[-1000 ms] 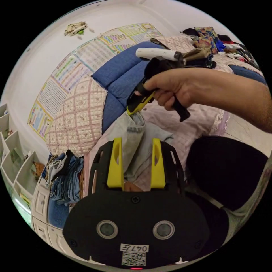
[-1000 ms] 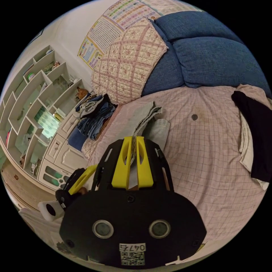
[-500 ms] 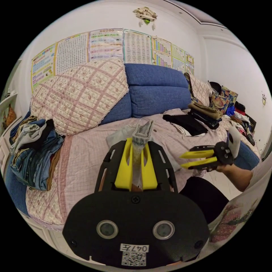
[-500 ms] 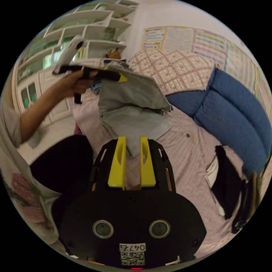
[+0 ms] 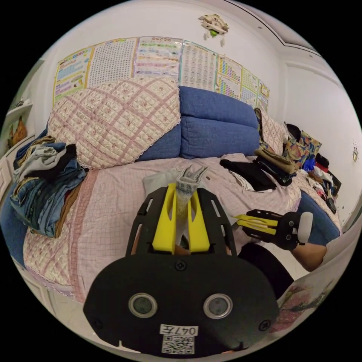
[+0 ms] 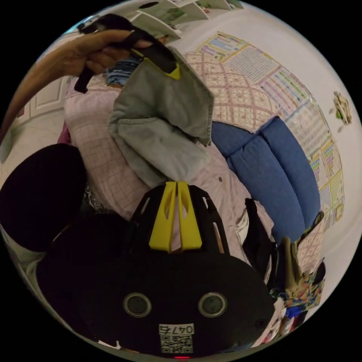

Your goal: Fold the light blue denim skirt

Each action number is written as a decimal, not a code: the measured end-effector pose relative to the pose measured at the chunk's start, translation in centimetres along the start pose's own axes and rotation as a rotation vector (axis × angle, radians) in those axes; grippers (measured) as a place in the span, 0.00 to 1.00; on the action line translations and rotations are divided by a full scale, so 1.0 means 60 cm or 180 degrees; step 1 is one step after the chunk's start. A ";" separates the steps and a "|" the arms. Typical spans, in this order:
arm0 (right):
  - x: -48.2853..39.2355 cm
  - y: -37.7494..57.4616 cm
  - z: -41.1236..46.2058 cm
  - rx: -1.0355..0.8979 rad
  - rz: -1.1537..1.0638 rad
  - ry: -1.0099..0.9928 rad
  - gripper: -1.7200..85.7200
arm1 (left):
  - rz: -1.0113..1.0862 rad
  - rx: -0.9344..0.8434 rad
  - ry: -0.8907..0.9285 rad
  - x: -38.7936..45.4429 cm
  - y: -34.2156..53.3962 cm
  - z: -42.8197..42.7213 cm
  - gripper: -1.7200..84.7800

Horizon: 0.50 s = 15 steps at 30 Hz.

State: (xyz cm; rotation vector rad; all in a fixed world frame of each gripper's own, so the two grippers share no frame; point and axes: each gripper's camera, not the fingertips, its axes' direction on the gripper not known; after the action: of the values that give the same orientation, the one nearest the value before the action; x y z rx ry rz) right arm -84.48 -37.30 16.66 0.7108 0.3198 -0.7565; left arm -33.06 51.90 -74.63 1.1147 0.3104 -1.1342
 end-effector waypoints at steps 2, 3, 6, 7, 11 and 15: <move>-0.026 -0.004 0.035 -0.0140 0.0024 -0.0029 0.02 | -0.0113 0.0050 0.0015 0.009 -0.023 -0.015 0.05; -0.034 -0.007 0.044 -0.0164 -0.0005 0.0007 0.02 | -0.0141 0.0063 0.0015 0.012 -0.029 -0.018 0.05; -0.060 -0.015 0.067 -0.0062 -0.0131 0.0097 0.03 | -0.0335 0.0172 0.0005 0.019 -0.059 -0.041 0.05; -0.057 -0.014 0.071 0.0040 -0.0228 -0.0126 0.04 | -0.0445 0.0232 0.0032 0.018 -0.069 -0.051 0.05; 0.047 -0.021 0.123 0.0439 0.0280 -0.1113 0.08 | -0.0739 0.0375 0.0120 0.020 -0.105 -0.078 0.05; 0.155 -0.074 0.255 0.0619 0.0332 -0.1628 0.08 | -0.0836 0.0391 0.0187 0.032 -0.141 -0.096 0.05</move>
State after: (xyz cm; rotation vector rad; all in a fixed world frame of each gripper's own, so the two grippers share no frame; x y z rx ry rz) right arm -80.92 -54.90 20.98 0.6836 -0.2568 -0.8473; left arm -37.49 55.68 -83.28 1.2426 0.4477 -1.3682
